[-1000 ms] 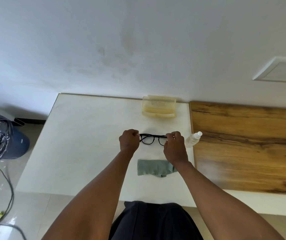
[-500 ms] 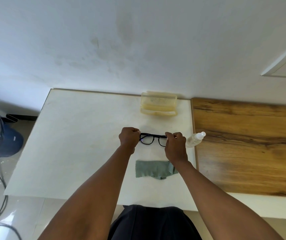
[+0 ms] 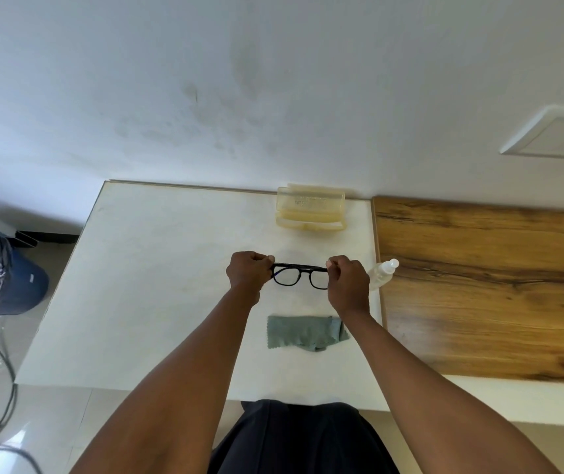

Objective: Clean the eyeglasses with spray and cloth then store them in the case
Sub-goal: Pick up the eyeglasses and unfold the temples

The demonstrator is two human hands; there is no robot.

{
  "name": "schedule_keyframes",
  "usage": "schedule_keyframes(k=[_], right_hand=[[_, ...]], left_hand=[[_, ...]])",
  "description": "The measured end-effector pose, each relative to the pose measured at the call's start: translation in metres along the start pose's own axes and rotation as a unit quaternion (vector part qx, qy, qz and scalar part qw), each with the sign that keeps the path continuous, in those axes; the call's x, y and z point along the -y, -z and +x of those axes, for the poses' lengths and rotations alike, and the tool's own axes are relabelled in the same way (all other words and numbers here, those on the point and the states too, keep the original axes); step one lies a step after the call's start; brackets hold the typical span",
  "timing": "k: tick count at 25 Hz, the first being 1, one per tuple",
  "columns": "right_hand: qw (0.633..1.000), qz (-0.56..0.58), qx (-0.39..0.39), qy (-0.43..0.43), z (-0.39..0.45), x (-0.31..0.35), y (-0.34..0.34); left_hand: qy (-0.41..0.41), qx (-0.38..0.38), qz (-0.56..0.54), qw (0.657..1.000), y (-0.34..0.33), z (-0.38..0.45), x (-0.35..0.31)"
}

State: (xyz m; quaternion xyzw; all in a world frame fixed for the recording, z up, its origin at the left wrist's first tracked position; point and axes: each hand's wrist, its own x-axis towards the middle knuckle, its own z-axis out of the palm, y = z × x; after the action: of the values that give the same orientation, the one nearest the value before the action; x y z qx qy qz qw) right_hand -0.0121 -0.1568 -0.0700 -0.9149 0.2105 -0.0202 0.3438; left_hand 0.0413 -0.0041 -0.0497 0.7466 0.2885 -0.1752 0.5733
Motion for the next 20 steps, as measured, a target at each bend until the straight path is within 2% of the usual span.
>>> schedule_keyframes(k=[3,8,15,18,20], right_hand=[[0.997,0.058,-0.029,-0.034,-0.003,0.008,0.007],[0.996,0.077,-0.019,-0.051,-0.01,0.019,0.018],[0.996,0.079,-0.033,-0.02,-0.027,0.031,0.031],[0.995,0.08,-0.05,0.024,-0.035,0.032,0.036],[0.993,0.075,-0.062,0.063,-0.04,0.032,0.038]], left_hand=[[-0.007,0.014,0.005,1.0,0.009,-0.008,-0.003],[-0.036,0.04,-0.002,0.999,0.024,-0.023,-0.005],[-0.197,0.031,0.151,0.968,0.035,-0.051,-0.005],[-0.273,0.032,0.223,0.935,0.037,-0.058,-0.004],[-0.3,0.026,0.226,0.926,0.039,-0.062,-0.003]])
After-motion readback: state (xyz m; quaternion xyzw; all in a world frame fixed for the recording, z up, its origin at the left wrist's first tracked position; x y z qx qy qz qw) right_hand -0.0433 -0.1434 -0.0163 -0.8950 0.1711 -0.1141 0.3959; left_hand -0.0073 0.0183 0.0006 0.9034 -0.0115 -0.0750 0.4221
